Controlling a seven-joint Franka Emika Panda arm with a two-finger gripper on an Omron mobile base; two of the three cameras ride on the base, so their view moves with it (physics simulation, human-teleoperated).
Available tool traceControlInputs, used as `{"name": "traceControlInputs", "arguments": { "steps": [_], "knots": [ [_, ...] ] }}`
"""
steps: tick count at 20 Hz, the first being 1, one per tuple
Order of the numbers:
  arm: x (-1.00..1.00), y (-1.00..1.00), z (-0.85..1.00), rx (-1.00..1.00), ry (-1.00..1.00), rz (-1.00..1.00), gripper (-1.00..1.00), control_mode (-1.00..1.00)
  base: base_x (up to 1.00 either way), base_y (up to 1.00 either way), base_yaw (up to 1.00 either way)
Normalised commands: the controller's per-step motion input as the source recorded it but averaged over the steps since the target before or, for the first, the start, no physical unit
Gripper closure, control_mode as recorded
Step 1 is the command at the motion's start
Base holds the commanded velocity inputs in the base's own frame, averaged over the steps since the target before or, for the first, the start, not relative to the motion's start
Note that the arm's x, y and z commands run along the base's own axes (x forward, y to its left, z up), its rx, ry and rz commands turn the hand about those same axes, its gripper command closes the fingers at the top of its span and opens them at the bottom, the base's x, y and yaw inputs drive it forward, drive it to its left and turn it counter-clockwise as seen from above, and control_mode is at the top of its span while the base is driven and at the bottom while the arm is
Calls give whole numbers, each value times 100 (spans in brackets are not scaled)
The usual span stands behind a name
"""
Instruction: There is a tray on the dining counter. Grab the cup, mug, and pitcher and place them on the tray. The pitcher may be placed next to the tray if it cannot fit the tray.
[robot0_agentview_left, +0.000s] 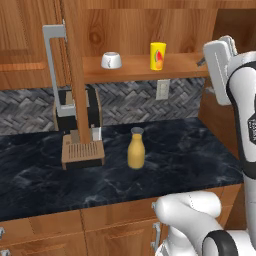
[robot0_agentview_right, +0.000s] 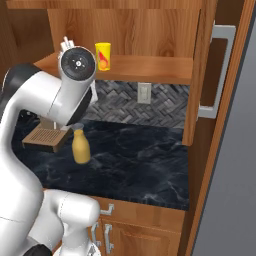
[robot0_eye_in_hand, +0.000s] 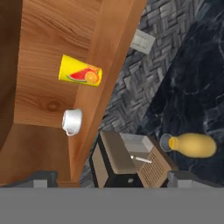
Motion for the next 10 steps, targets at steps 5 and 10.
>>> {"name": "traceControlInputs", "arguments": {
  "steps": [5,10],
  "knots": [
    [4,0,17,9,-5,0,-100,-100,0,0,0],
    [24,0,15,6,0,0,-100,-100,0,0,0]
  ]
}}
